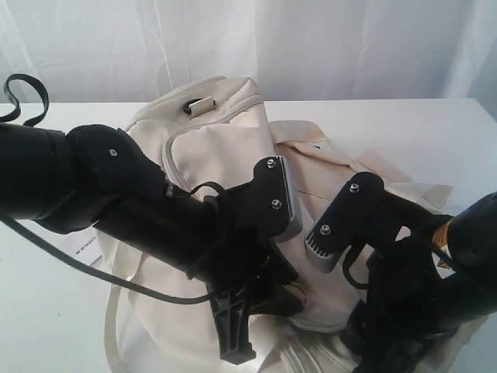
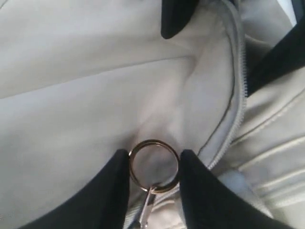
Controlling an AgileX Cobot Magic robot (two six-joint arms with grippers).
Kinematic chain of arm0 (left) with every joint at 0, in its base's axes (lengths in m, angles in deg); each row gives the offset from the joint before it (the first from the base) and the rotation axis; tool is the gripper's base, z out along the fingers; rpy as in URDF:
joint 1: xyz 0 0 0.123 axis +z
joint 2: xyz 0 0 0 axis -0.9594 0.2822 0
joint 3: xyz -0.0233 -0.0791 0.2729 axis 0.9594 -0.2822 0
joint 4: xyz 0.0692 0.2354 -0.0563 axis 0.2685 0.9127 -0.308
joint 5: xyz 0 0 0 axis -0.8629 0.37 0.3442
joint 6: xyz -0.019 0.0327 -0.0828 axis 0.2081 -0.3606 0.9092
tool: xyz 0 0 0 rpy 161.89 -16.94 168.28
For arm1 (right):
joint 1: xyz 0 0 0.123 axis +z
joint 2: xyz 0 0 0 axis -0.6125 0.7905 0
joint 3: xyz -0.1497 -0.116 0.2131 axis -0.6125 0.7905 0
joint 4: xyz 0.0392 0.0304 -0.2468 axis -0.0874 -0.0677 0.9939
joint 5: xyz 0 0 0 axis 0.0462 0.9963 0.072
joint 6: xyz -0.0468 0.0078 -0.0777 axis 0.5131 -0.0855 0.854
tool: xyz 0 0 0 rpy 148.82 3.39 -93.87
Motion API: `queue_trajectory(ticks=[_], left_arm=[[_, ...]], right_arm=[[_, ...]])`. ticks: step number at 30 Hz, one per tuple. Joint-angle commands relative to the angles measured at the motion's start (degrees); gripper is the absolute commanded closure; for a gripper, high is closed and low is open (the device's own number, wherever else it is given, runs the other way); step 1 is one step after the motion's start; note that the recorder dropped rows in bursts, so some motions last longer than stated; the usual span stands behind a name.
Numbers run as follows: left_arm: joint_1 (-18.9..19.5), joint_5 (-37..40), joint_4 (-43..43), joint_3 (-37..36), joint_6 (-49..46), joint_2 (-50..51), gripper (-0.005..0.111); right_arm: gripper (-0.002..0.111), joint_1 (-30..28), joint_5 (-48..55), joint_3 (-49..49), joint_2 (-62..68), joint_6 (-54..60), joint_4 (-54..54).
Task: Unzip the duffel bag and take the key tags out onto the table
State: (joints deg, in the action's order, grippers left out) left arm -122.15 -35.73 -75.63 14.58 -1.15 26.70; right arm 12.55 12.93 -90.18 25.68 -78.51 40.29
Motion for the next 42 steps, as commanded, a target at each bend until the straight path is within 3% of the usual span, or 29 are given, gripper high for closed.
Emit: queue_trajectory(ticks=[1,2,3,6,8,13,16,19,24,35,42], left_arm=[[-0.16,3.56,-0.24,-0.41,-0.13,-0.05,0.044],[-0.16,3.23,-0.24,-0.41,-0.13,-0.05,0.035],[-0.16,1.76,-0.24,-0.41,-0.13,-0.05,0.018],[-0.16,-0.7,-0.24,-0.41,-0.13,0.12,0.015],[-0.16,-0.67,0.04,-0.41,-0.13,0.81,0.024],[-0.16,3.05,3.89,-0.41,0.33,2.53,0.063],[-0.16,3.05,3.89,-0.41,0.33,1.14,0.091],[-0.16,3.05,3.89,-0.41,0.33,-0.9,0.107],[-0.16,3.05,3.89,-0.41,0.33,-4.26,0.107],[-0.16,3.05,3.89,-0.41,0.45,-8.37,0.107],[-0.16,3.18,3.1,-0.41,0.45,-9.69,0.107]], right_arm=[[0.054,-0.14,-0.57,0.53,-0.45,-0.31,-0.14],[0.054,-0.14,-0.57,0.53,-0.45,-0.31,-0.14],[0.054,-0.14,-0.57,0.53,-0.45,-0.31,-0.14],[0.054,-0.14,-0.55,0.53,-0.45,-0.01,-0.14],[0.054,-0.14,-0.55,0.53,-0.45,-0.29,-0.14],[0.054,-0.14,-0.55,0.53,-0.45,-0.29,-0.14],[0.054,-0.14,-0.43,0.53,-0.45,-0.23,-0.14],[0.054,-0.14,-0.33,0.53,-0.45,-0.23,-0.14],[0.055,-0.14,-0.13,0.53,-0.45,-0.23,-0.14],[0.089,-0.14,0.76,0.53,-0.45,-0.23,-0.14],[0.09,-0.14,0.9,0.53,-0.45,-0.23,0.31]])
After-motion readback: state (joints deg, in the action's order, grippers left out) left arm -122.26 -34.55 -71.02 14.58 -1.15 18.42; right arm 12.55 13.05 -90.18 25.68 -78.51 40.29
